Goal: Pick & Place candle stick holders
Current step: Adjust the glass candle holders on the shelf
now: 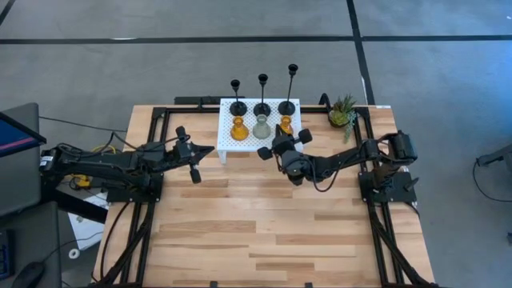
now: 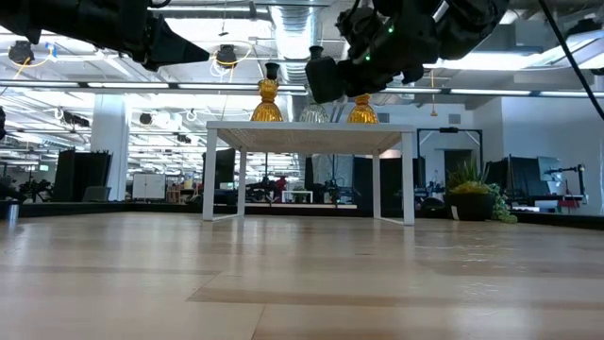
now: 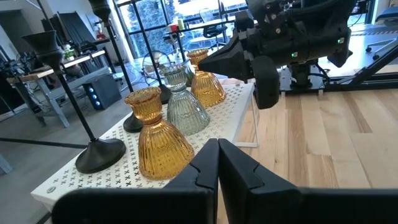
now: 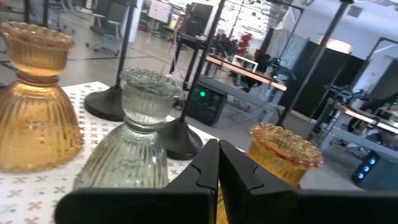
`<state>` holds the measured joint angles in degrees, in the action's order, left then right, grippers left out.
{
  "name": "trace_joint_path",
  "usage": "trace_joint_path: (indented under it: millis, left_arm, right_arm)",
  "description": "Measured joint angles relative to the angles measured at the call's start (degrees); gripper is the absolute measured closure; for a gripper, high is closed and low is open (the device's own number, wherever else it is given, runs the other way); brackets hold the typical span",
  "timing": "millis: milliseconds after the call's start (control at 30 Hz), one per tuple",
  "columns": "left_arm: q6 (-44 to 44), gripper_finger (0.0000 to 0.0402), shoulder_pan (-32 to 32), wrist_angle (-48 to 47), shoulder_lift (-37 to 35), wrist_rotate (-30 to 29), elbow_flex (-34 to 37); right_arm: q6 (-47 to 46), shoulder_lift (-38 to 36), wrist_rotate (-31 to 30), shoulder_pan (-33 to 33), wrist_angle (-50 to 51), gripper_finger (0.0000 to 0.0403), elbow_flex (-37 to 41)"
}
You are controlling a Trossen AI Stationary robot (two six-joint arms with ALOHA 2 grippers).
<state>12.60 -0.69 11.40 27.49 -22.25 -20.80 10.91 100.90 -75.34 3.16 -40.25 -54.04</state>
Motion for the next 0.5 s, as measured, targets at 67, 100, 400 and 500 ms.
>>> trace_joint_path:
  millis: [67,100,400,500]
  left_arm:
    - [0.0,0.0394,0.0,0.0,0.0,0.0,0.0]
    - [0.0,0.0394,0.0,0.0,0.0,0.0,0.0]
    - [0.0,0.0394,0.0,0.0,0.0,0.0,0.0]
    - [0.0,0.0394,0.0,0.0,0.0,0.0,0.0]
  right_arm:
    - [0.0,0.0,-1.4,0.0,0.0,0.0403,0.0]
    - [0.1,0.0,-2.0,0.0,0.2,0.0403,0.0]
    - [0.1,0.0,-4.7,0.0,1.3,0.0403,0.0]
    - [0.1,0.0,-5.7,0.0,1.5,0.0403,0.0]
